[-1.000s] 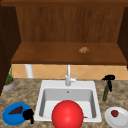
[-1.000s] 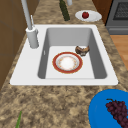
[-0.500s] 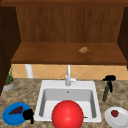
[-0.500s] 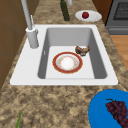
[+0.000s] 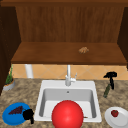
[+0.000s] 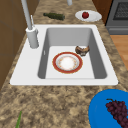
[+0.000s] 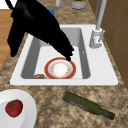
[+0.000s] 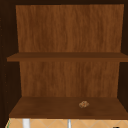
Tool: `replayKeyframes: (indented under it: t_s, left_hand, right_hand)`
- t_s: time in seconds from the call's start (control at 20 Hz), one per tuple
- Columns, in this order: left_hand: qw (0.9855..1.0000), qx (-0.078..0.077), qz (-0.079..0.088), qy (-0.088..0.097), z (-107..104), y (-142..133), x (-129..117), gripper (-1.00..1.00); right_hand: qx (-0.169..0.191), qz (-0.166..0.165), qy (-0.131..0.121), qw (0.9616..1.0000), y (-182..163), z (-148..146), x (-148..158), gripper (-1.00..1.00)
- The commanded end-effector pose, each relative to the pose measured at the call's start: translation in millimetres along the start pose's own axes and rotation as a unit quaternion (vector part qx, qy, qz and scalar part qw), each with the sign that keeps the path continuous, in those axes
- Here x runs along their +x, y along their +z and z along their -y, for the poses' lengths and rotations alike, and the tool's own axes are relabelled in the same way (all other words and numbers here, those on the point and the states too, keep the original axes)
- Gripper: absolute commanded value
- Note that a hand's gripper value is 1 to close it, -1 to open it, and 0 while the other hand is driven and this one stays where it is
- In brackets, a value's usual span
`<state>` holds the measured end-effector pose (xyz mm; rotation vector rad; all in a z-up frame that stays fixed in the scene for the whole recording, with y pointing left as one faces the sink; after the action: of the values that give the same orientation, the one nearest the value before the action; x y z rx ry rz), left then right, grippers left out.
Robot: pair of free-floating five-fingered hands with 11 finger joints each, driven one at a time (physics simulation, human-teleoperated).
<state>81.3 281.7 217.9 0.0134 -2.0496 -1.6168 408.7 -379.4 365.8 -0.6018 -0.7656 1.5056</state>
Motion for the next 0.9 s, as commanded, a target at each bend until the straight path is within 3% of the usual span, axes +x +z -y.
replayKeyframes:
  t_s: [0.0, 0.25, 0.5, 0.7, 0.8, 0.85]
  left_hand:
    - [1.0, 0.0, 0.0, 0.0, 0, 0, 0, 0.0]
    - [1.0, 0.0, 0.0, 0.0, 0, 0, 0, 0.0]
    - [1.0, 0.0, 0.0, 0.0, 0, 0, 0, 0.0]
    - [1.0, 0.0, 0.0, 0.0, 0, 0, 0, 0.0]
    - [1.0, 0.0, 0.0, 0.0, 0, 0, 0, 0.0]
    - [1.0, 0.0, 0.0, 0.0, 0, 0, 0, 0.0]
  right_hand:
    - [0.002, -0.011, 0.018, 0.9998, 23, 15, 10, -1.0]
    - [0.009, -0.01, 0.02, 0.9997, 38, 31, 18, -1.0]
    - [0.045, 0.003, 0.023, 0.9987, 6, 31, 13, -1.0]
    - [0.026, 0.0, 0.005, 0.9997, -3, 27, 12, -1.0]
    - [0.019, -0.01, 0.014, 0.9997, -11, 11, 16, -1.0]
    - [0.009, -0.015, 0.02, 0.9997, 3, 3, 23, -1.0]
